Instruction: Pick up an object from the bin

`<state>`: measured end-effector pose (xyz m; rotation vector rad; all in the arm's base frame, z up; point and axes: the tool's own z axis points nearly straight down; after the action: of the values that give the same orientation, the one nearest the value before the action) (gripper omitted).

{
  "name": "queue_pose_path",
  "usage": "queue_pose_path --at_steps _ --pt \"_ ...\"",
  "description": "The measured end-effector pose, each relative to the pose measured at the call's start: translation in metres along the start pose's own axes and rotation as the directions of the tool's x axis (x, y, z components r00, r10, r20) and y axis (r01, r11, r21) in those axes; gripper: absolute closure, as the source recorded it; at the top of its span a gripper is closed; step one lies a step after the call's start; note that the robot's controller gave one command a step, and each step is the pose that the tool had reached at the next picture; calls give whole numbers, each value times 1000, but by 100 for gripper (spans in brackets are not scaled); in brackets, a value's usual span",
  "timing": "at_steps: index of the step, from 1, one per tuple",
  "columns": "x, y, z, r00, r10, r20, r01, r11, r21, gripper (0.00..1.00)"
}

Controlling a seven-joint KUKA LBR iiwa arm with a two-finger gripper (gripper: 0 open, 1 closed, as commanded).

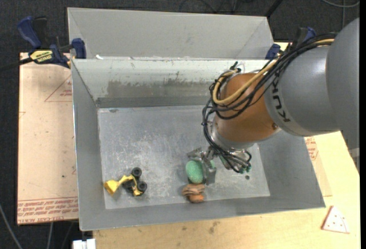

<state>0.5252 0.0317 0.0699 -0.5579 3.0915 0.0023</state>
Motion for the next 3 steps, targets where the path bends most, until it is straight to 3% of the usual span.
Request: queue_pose_path --at_steps 1,2,3 --pt "33 -25 -1 984 -178 8 178 984 6 100" --pt "33 -25 -1 984 -179 8 179 984 6 100" --pt "21 -8 -79 984 -177 2 177 984 1 100"
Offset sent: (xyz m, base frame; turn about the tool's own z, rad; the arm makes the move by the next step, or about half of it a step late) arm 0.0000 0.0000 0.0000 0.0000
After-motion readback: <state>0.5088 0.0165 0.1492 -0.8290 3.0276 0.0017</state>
